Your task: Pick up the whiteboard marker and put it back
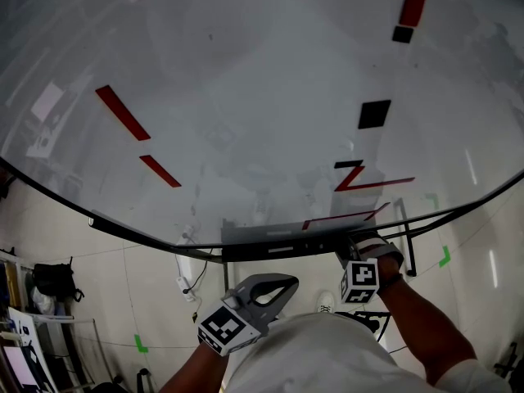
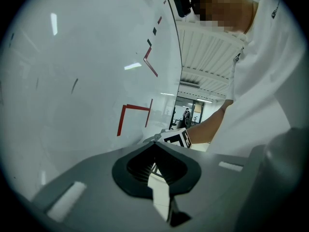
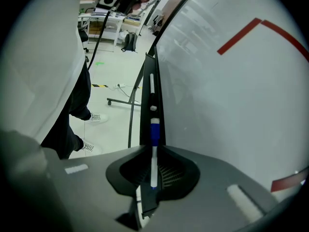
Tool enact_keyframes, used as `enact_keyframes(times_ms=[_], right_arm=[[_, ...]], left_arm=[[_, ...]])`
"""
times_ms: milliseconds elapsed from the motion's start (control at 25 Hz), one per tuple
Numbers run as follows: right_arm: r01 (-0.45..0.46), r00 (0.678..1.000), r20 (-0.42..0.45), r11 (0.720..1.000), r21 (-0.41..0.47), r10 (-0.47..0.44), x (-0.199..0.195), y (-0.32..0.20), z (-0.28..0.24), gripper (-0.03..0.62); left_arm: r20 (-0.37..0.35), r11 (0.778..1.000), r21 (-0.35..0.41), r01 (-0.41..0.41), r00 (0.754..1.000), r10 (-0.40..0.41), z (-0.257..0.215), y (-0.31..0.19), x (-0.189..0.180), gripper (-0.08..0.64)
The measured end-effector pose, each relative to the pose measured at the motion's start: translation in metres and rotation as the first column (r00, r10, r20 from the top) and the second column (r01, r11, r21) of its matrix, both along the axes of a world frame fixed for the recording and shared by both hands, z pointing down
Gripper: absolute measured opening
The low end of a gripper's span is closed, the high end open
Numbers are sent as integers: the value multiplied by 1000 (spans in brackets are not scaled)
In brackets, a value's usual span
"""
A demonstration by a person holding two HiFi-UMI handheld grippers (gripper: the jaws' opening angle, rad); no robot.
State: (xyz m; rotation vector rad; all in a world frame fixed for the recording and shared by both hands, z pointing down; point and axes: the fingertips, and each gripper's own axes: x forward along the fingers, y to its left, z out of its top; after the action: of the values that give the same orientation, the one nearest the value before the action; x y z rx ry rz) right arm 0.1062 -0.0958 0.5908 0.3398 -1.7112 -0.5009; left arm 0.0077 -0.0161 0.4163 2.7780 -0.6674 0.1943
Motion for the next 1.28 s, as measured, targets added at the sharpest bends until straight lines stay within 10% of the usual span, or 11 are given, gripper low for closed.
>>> enact_keyframes(times_ms=[1280], right_arm=[[-9, 1000, 1, 1000, -23, 9, -4, -8, 2, 67]], left_arm=[[13, 999, -21, 25, 1000, -24, 10, -3, -5, 17]])
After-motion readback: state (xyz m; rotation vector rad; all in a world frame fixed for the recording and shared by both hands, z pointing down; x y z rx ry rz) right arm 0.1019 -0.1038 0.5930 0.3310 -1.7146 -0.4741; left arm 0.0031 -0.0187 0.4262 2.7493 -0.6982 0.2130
